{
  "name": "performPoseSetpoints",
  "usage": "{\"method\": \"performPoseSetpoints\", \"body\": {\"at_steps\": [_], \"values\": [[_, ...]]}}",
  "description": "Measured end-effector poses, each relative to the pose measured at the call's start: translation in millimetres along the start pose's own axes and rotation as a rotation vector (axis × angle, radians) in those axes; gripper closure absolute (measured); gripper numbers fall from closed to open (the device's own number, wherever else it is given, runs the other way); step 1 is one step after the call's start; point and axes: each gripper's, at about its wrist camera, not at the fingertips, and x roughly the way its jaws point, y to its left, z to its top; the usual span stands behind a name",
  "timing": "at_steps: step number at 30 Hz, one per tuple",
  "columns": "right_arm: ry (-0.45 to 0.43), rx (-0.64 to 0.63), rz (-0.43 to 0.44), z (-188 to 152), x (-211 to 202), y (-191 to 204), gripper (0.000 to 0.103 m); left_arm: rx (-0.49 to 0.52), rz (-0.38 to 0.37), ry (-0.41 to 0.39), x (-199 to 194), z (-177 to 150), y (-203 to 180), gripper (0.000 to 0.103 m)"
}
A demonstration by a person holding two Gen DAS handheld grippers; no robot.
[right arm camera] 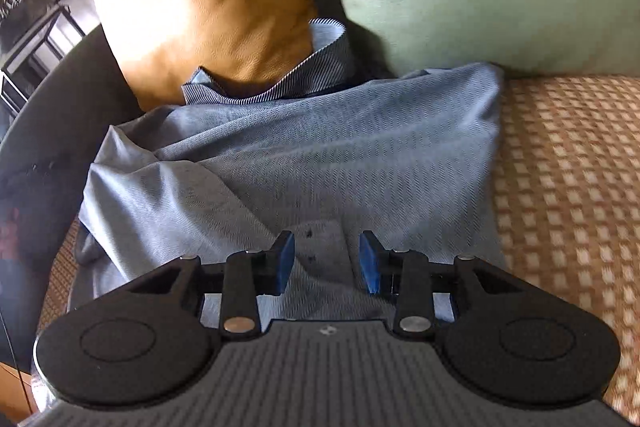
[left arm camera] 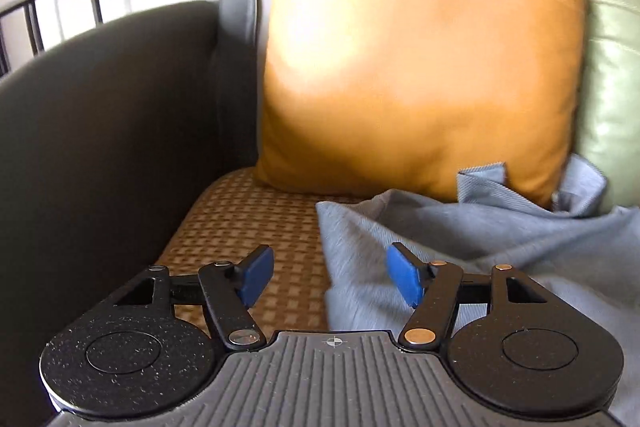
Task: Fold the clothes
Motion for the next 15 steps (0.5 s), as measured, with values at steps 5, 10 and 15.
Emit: {"method": "performPoseSetpoints", "body": {"at_steps": [5,10,15], "values": [[-0.010,-0.026,-0.005,7,5,-4,0.057,0.060,0.040,0.053,36,2,-23,0.027],[-0.073,-0.013,0.028,16,-18,-12,0.100,0.107,0.062,0.096,59,-5,-31,0.095],[-0.136,0.000,0.061,24,-41,-20,0.101,-0.098,0.053,0.029,52,-1,-4,0.102]]}}
